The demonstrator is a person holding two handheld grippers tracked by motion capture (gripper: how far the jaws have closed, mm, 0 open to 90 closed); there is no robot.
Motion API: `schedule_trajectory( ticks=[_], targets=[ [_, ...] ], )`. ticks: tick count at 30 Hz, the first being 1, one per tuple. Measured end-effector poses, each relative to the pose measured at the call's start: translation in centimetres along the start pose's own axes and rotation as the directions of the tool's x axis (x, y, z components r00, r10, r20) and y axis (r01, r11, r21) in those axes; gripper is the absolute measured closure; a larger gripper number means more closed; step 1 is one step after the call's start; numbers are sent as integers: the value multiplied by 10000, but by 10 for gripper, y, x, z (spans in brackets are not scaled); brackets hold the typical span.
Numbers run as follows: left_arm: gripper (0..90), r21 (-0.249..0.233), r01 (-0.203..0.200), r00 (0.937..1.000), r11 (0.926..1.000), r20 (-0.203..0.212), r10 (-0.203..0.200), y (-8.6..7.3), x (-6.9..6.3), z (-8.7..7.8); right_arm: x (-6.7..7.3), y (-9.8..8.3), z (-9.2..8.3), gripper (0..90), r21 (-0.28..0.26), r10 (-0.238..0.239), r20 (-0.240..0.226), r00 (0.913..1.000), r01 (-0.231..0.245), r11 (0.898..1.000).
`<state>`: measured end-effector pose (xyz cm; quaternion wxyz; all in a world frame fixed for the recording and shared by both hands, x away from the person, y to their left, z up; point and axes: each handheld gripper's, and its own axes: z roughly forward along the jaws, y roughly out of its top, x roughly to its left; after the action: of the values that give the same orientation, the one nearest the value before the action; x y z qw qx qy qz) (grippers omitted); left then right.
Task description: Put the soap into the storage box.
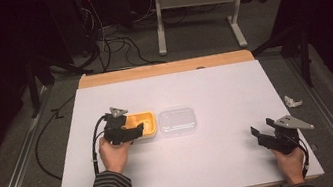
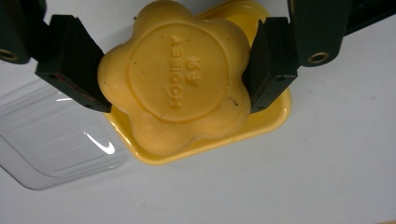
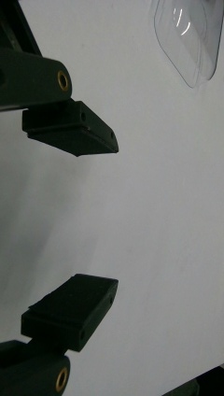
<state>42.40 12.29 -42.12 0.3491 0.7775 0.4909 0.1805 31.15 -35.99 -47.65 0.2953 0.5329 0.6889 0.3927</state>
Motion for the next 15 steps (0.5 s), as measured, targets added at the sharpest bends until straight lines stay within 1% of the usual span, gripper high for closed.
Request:
schedule_trajectory(
  ticks=[2,6,9,13,15],
  targets=[
    [273,-30,93,9999,10000,-133,-93,0,2,2,0,0,0,298,-21,1,2,10000,-1,10000],
    [273,-33,133,9997,9999,-189,-134,1,3,6,0,0,0,298,-19,3,0,10000,-3,10000],
    [273,136,214,9994,9997,-288,-210,0,5,12,0,0,0,298,-19,3,4,10000,-3,10000],
    [273,152,326,9989,9994,-345,-321,0,6,16,0,0,0,297,-27,3,8,10000,-3,10000],
    [273,181,315,9989,9993,-367,-308,0,6,18,0,0,0,298,-29,-18,4,10000,18,10000]
  ],
)
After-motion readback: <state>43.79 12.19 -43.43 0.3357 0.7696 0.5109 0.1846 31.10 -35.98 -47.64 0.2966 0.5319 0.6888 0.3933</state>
